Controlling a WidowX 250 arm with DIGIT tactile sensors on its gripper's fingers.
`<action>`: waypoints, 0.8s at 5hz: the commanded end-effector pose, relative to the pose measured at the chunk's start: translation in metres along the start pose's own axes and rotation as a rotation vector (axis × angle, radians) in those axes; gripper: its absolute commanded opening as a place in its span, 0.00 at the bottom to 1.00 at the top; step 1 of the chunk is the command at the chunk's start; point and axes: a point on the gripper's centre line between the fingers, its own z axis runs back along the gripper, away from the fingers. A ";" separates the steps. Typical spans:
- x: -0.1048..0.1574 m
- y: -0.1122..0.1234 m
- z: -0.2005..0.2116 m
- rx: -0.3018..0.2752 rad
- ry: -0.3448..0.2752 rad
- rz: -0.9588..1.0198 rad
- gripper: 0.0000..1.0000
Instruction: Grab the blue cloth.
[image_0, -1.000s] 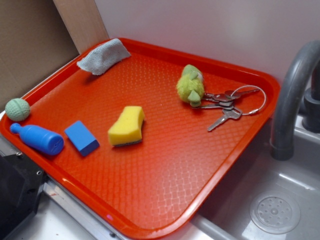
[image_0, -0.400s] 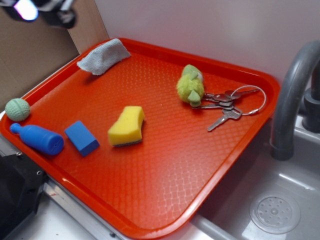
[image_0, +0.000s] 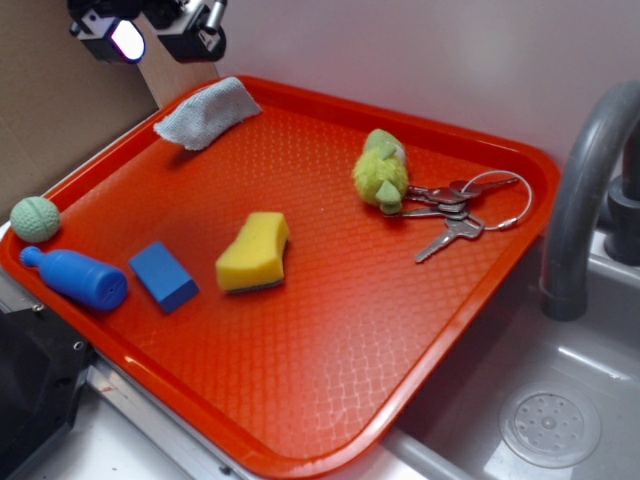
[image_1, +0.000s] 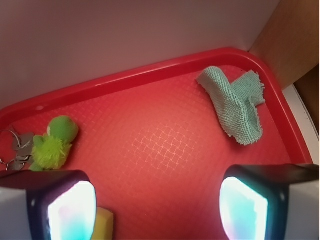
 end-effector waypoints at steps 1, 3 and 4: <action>0.007 0.005 0.008 -0.004 -0.027 0.014 1.00; 0.029 0.031 -0.024 0.063 -0.041 0.081 1.00; 0.046 0.071 -0.043 0.181 -0.040 0.086 1.00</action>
